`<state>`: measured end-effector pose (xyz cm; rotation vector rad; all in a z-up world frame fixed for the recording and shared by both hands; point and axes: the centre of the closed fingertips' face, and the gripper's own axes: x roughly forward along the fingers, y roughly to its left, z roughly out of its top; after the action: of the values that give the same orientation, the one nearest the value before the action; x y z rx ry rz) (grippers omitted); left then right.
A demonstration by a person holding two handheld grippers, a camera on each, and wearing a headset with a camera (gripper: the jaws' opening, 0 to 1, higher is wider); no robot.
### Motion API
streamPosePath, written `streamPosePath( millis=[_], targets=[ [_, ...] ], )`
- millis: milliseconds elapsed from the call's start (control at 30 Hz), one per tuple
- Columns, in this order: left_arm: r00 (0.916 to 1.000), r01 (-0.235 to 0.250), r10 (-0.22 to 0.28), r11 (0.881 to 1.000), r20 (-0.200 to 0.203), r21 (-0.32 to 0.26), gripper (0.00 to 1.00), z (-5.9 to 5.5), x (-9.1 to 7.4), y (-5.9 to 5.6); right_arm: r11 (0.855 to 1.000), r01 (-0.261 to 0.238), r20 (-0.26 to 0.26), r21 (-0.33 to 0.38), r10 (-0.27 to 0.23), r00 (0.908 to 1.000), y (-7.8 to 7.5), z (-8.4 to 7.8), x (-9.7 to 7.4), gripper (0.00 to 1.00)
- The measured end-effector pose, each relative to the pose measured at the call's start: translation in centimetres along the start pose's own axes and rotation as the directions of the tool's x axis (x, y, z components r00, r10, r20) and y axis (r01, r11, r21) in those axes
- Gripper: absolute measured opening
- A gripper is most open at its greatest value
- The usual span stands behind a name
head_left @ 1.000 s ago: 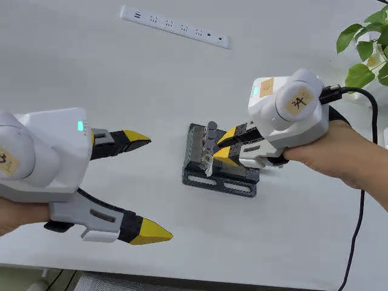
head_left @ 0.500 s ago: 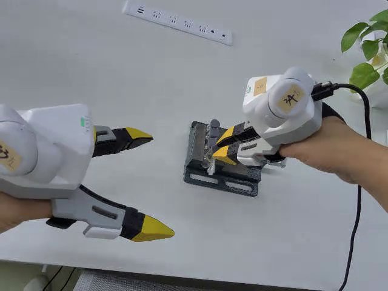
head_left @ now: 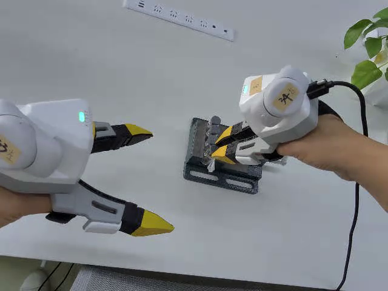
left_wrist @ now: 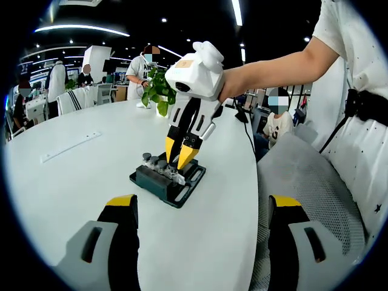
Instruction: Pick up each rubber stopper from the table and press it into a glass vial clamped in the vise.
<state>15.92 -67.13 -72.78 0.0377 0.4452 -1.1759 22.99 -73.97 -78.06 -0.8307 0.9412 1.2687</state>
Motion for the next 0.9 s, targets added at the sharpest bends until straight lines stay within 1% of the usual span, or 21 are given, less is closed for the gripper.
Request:
streamPosePath(
  millis=[600, 900],
  targets=[
    [1.0, -0.002, 0.002, 1.0, 0.001, -0.006, 0.88, -0.09, 0.01, 0.3, 1.0, -0.018, -0.024, -0.001, 0.018, 0.9996, -0.04, 0.03, 0.22, 0.06],
    [1.0, 0.0, 0.0, 1.0, 0.004, -0.01, 0.87, -0.11, 0.18, 0.27, 1.0, -0.012, -0.047, -0.014, 0.011, 0.9988, -0.07, -0.02, 0.28, 0.06]
  ],
)
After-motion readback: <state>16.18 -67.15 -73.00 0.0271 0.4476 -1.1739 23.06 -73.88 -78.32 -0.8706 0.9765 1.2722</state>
